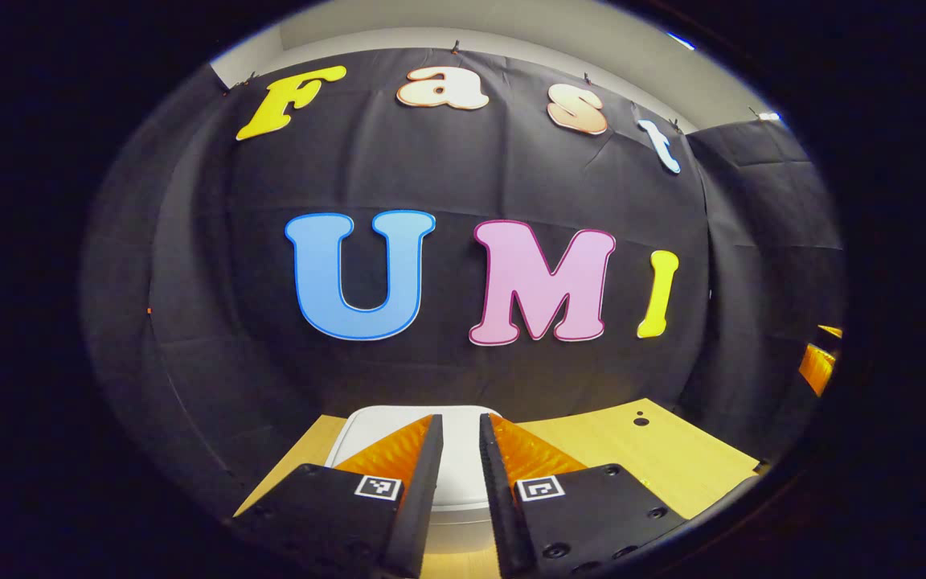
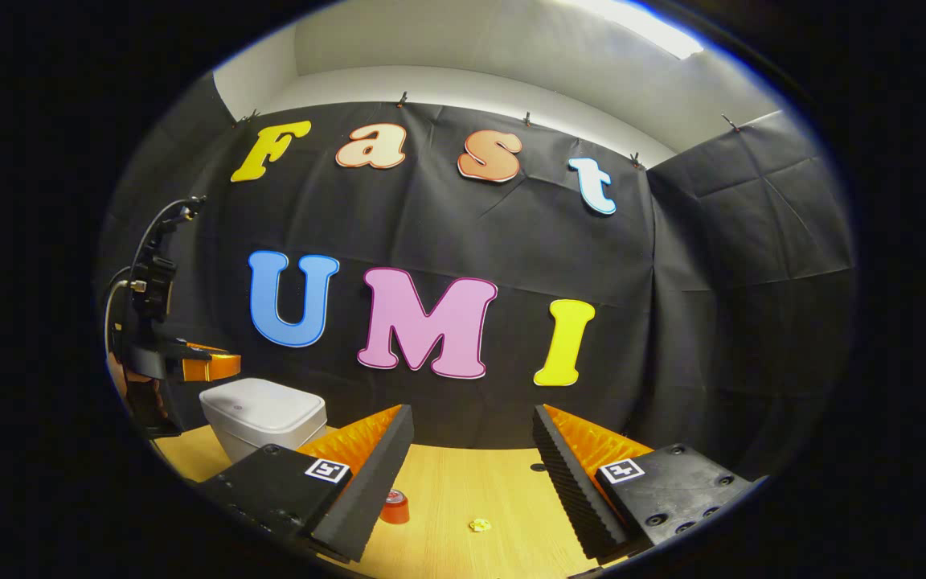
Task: Press the lid of the desktop garbage bin to open it, pick up the crumpled paper on the desktop and throw it into the bin, then pick up the pop can on the desktop and drop it into the bin, and finally close the garbage bin lid.
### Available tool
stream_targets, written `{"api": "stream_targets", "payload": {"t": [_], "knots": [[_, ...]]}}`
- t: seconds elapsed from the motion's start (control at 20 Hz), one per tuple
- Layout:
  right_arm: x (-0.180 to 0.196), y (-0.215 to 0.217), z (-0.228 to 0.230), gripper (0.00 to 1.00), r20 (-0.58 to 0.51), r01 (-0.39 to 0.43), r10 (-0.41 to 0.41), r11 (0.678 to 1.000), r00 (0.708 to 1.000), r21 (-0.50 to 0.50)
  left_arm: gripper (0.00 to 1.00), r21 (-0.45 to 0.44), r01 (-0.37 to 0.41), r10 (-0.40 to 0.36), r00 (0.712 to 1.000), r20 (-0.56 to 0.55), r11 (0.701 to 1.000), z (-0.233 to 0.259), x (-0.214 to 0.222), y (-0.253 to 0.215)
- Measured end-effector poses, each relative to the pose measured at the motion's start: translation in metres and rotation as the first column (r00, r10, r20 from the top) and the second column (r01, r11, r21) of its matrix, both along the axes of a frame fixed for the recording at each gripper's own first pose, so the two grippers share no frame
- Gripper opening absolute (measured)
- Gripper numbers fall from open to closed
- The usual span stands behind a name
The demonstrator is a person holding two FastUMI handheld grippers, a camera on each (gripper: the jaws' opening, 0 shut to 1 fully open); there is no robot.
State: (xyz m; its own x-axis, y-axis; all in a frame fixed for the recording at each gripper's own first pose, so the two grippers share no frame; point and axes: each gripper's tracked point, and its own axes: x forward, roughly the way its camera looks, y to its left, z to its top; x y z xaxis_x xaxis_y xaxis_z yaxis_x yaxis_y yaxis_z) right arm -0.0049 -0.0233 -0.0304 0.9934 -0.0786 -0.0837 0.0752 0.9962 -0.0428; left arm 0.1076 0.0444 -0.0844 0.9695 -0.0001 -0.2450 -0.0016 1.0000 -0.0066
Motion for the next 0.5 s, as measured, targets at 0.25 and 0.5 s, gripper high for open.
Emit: {"api": "stream_targets", "payload": {"t": [0.25, 0.5], "knots": [[0.0, 0.007, -0.014, 0.96, -0.036, -0.02, 0.02, 1.0, 0.999, 0.001, 0.08, 0.012, -0.05, 0.051, 0.994, -0.1, 0.999, -0.038, 0.013, 0.013], [0.001, 0.008, -0.021, 0.96, -0.055, -0.037, 0.037, 0.999, 0.998, -0.008, 0.06, 0.032, -0.027, 0.031, 0.991, -0.132, 0.999, -0.058, 0.022, 0.014]]}}
